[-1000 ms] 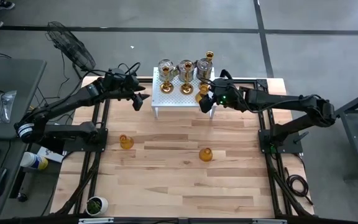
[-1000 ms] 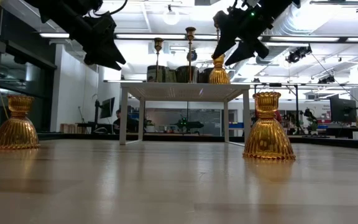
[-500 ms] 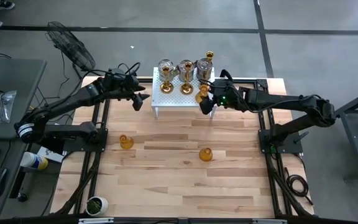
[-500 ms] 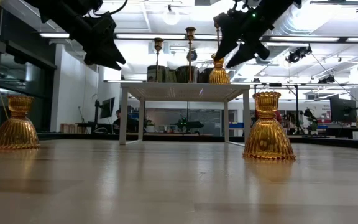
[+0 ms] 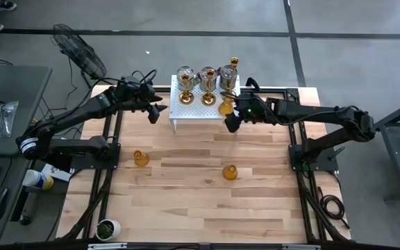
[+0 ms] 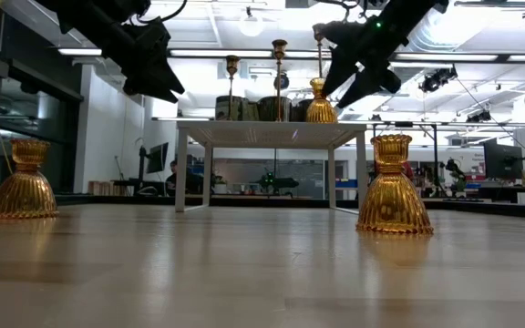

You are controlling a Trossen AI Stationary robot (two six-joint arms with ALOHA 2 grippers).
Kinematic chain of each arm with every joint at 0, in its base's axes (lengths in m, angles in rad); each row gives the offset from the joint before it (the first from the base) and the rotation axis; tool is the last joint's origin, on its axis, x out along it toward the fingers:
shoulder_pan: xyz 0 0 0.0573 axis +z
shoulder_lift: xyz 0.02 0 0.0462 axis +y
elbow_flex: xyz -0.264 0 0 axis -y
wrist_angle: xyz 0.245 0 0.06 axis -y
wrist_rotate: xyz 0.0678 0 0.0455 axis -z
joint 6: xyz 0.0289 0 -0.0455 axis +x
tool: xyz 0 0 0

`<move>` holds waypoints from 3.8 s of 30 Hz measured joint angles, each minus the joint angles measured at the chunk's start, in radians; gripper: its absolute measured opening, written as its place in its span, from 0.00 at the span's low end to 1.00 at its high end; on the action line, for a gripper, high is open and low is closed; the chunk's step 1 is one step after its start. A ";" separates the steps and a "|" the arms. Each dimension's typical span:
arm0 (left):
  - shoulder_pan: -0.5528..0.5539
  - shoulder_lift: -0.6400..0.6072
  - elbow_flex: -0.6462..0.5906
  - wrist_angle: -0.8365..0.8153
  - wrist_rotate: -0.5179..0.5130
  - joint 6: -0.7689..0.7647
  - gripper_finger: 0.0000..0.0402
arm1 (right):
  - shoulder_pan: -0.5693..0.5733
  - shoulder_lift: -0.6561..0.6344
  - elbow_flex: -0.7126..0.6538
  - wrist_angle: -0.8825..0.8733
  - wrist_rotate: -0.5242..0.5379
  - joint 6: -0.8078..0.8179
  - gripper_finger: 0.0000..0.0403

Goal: Pick & Place candle stick holders
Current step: Put the right yellow candle holder aligned with the other yellow candle holder on the shelf

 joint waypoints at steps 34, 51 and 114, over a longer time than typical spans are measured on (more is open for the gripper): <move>0.000 0.000 0.000 0.000 0.001 0.002 0.56 | 0.295 -0.079 -0.070 -0.424 -0.086 0.180 0.60; 0.000 0.000 0.000 -0.032 0.004 0.024 0.56 | 0.622 -0.079 -0.195 -0.405 -0.063 0.236 0.60; -0.203 -0.735 -0.428 0.038 0.078 -0.319 0.56 | 0.784 0.182 -0.640 0.868 0.362 0.130 0.60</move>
